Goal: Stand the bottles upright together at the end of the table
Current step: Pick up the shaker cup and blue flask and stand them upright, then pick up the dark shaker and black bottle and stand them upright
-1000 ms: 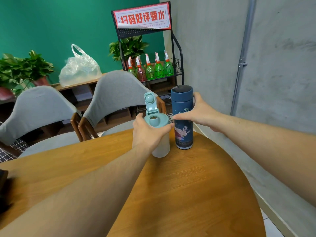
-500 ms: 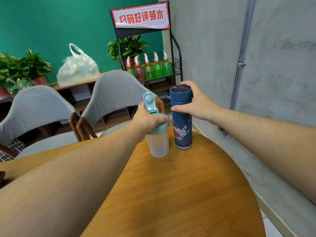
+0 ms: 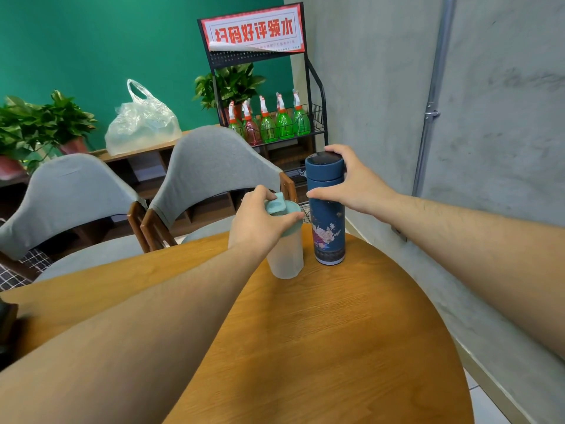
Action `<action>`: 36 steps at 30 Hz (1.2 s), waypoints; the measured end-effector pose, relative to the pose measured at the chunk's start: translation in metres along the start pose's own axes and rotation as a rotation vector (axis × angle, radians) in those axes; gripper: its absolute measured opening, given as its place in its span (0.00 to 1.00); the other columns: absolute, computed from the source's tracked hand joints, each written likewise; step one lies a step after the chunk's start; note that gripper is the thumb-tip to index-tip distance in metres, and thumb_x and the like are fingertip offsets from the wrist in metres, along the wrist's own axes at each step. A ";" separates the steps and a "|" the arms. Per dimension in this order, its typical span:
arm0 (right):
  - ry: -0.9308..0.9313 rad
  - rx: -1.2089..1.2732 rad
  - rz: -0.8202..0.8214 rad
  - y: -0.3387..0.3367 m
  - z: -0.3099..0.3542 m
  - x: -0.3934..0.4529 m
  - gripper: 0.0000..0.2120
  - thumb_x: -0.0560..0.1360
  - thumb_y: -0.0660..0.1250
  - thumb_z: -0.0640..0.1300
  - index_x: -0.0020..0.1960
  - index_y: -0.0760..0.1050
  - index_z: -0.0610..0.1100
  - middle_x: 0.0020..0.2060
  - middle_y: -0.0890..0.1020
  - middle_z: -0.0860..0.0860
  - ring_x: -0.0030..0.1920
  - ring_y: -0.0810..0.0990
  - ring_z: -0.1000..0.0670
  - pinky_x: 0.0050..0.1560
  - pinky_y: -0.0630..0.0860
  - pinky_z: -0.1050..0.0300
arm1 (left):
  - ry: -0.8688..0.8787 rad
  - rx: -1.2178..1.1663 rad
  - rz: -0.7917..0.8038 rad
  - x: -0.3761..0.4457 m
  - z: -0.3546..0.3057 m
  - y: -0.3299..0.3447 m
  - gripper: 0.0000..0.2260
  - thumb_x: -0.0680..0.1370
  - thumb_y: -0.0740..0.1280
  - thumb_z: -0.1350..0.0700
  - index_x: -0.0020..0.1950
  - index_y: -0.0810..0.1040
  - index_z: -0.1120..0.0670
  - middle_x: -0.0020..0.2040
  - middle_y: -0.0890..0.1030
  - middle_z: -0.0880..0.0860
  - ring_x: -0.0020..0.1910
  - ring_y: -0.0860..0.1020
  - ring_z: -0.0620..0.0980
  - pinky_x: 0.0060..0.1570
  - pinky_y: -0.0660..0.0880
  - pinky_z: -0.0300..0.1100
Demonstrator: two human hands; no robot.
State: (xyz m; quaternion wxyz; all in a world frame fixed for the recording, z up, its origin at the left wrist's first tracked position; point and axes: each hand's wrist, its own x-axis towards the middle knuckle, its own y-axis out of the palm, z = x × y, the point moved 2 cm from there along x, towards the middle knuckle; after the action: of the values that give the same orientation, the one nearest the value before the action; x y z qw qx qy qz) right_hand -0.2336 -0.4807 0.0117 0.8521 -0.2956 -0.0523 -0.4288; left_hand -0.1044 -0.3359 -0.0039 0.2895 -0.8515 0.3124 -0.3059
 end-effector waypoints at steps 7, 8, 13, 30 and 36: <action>-0.005 -0.106 -0.036 -0.002 0.013 -0.008 0.50 0.64 0.81 0.52 0.77 0.54 0.55 0.72 0.67 0.48 0.65 0.71 0.47 0.54 0.77 0.53 | 0.006 0.043 0.036 -0.003 -0.004 -0.007 0.31 0.67 0.77 0.41 0.63 0.70 0.50 0.59 0.73 0.49 0.53 0.74 0.46 0.44 0.72 0.39; -0.008 -0.149 -0.050 -0.003 0.015 -0.010 0.50 0.64 0.81 0.53 0.77 0.55 0.56 0.72 0.67 0.47 0.66 0.71 0.47 0.56 0.76 0.51 | 0.009 0.048 0.033 -0.004 -0.005 -0.009 0.31 0.67 0.77 0.41 0.64 0.69 0.50 0.60 0.73 0.50 0.54 0.74 0.47 0.45 0.73 0.40; -0.121 -0.382 -0.112 -0.004 0.050 -0.037 0.41 0.67 0.77 0.58 0.75 0.63 0.55 0.72 0.68 0.49 0.69 0.68 0.46 0.64 0.71 0.48 | 0.024 0.041 0.031 -0.019 -0.013 -0.037 0.30 0.70 0.76 0.43 0.66 0.70 0.51 0.63 0.71 0.51 0.54 0.72 0.46 0.46 0.71 0.39; -0.289 -0.367 0.342 0.159 0.223 -0.173 0.22 0.75 0.69 0.52 0.68 0.71 0.53 0.65 0.75 0.50 0.64 0.74 0.52 0.58 0.71 0.57 | -0.197 0.053 0.116 -0.183 0.084 -0.221 0.11 0.77 0.68 0.50 0.58 0.74 0.49 0.58 0.77 0.51 0.48 0.78 0.52 0.47 0.76 0.46; -0.336 -0.366 0.531 0.252 0.268 -0.210 0.23 0.76 0.69 0.53 0.69 0.70 0.54 0.65 0.75 0.50 0.57 0.74 0.52 0.51 0.69 0.60 | -0.305 0.119 0.065 -0.236 0.162 -0.305 0.09 0.77 0.69 0.50 0.55 0.74 0.48 0.54 0.78 0.51 0.48 0.78 0.50 0.44 0.75 0.44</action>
State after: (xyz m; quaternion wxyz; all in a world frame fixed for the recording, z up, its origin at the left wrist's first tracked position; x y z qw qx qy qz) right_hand -0.1294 -0.0711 0.0438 0.8462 -0.5129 -0.0355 -0.1401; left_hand -0.0281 0.0751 0.0195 0.3931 -0.8588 0.2737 -0.1815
